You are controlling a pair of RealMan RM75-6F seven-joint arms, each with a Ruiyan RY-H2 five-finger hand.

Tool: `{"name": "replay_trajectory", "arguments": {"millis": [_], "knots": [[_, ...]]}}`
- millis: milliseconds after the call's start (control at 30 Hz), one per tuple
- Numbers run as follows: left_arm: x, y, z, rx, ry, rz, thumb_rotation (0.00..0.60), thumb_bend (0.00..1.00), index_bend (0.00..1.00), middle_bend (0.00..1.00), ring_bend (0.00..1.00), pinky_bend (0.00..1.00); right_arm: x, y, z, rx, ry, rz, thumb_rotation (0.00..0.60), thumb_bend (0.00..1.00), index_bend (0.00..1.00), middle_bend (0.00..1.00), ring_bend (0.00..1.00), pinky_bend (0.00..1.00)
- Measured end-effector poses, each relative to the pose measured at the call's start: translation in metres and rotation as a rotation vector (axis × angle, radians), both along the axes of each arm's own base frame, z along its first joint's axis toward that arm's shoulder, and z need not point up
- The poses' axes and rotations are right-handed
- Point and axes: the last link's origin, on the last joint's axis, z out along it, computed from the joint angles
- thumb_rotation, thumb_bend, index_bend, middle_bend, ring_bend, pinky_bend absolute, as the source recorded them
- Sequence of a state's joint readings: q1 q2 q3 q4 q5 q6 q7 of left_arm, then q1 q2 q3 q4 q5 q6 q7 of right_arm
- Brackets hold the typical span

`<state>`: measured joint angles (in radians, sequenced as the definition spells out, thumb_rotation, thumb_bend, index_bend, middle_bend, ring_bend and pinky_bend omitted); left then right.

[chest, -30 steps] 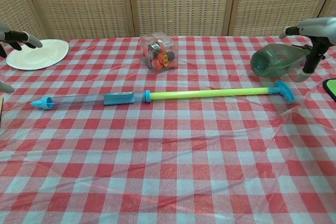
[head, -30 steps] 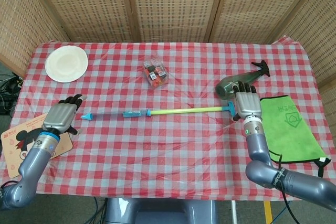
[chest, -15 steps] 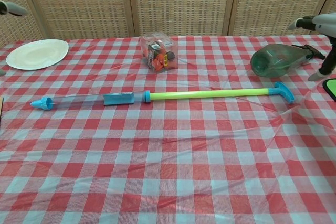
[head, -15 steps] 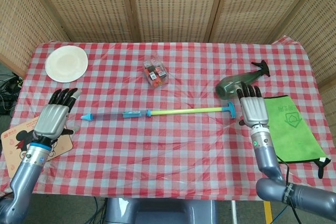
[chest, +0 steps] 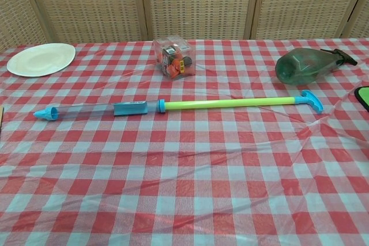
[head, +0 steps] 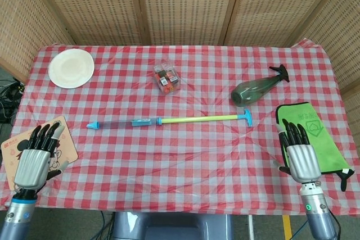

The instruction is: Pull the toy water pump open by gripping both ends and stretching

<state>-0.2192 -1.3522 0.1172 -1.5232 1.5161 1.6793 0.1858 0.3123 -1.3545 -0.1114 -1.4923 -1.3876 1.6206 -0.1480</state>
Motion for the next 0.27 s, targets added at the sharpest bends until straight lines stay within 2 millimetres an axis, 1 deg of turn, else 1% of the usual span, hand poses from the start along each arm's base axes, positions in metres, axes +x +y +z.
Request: {"name": "replay_trajectory", "arguments": {"millis": [167, 267], "knots": [[-0.013, -0.016, 0.000, 0.004, 0.011, 0.024, 0.600, 0.18, 0.00, 0.00, 0.00, 0.00, -0.006, 0.016, 0.002, -0.006, -0.023, 0.016, 0.600, 0.17, 0.00, 0.00, 0.00, 0.00], [-0.016, -0.018, 0.001, 0.008, 0.008, 0.028, 0.600, 0.18, 0.00, 0.00, 0.00, 0.00, -0.009, 0.020, 0.001, 0.001, -0.026, 0.014, 0.600, 0.17, 0.00, 0.00, 0.00, 0.00]]}}
